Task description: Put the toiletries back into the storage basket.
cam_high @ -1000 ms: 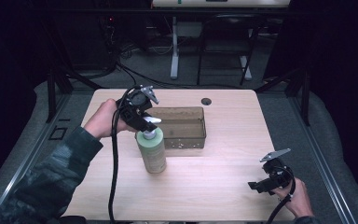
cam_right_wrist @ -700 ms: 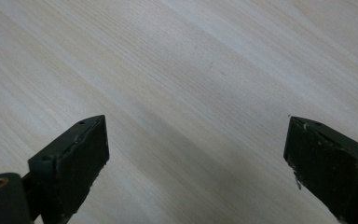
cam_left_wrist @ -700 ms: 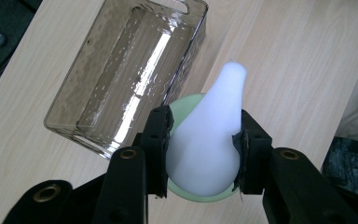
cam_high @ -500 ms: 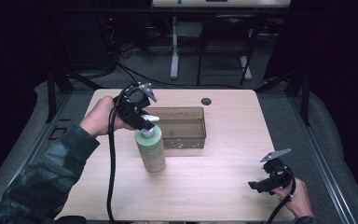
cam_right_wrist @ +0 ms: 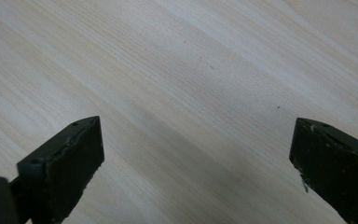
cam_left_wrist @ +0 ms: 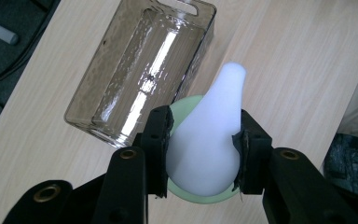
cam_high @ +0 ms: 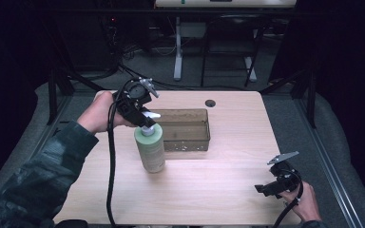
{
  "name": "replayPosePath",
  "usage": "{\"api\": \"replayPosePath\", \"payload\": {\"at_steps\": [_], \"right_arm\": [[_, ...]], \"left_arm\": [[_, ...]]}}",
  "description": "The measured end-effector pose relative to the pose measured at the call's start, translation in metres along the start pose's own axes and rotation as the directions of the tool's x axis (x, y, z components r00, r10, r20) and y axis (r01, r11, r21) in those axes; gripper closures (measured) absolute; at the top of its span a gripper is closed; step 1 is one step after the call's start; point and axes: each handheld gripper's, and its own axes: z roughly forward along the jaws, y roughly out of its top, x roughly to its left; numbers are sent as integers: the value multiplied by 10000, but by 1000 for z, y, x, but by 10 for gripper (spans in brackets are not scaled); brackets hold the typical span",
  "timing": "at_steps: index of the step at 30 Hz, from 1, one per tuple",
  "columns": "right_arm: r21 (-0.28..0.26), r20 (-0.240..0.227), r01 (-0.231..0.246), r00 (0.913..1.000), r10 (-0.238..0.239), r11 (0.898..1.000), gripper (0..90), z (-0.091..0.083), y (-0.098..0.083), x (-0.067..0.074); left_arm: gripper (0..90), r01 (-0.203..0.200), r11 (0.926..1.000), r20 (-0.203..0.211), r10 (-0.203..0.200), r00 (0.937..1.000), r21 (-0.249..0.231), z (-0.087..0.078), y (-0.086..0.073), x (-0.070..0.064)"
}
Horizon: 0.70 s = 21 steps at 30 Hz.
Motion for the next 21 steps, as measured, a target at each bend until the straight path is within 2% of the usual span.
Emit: {"api": "replayPosePath", "payload": {"at_steps": [9,21], "right_arm": [[378,-2,17,10000,-17,9993,0,5,-1,0],[288,22,22,10000,-22,9996,0,4,-1,0]], "left_arm": [[627,13,10000,-86,-13,10000,29,-9,7,4],[627,-52,9998,-212,57,9998,209,-21,15,5]]}}
